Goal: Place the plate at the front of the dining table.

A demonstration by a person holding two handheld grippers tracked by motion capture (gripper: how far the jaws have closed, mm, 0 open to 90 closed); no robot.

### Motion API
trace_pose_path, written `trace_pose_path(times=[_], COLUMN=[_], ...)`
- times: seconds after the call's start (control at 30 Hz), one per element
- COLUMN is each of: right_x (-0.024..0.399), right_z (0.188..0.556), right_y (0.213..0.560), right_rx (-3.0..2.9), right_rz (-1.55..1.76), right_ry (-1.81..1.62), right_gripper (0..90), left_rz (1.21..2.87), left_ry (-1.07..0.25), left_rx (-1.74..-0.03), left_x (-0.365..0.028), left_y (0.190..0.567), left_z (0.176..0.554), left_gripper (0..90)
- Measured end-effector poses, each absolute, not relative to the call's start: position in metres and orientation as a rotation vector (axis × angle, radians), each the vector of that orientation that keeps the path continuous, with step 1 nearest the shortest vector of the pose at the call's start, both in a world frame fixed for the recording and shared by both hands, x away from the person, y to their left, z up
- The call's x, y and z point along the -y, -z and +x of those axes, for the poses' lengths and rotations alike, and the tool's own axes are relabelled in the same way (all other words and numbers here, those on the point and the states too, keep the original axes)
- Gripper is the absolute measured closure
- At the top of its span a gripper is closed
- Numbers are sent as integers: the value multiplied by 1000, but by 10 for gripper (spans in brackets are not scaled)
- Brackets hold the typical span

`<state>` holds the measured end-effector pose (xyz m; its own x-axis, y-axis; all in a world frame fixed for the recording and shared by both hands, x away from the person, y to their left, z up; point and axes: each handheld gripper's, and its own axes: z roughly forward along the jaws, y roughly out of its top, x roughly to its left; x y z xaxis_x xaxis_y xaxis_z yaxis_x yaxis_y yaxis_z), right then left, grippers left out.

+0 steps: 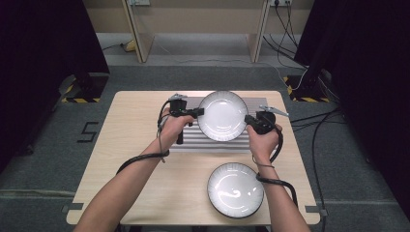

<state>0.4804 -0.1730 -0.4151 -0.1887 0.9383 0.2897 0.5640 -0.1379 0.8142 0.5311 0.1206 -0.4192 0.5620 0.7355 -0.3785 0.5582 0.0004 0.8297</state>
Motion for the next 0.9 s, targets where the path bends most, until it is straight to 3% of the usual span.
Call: trace_pose_path(times=[0.9], right_x=[176], right_z=[499], right_y=[421], right_rx=[-1741], right_rz=[1704], right_ry=[-1228], right_gripper=[860], left_rz=[1676], left_ry=[-188], left_rx=[-1128], left_x=[-114], left_y=[426], left_z=[547], left_gripper=[832])
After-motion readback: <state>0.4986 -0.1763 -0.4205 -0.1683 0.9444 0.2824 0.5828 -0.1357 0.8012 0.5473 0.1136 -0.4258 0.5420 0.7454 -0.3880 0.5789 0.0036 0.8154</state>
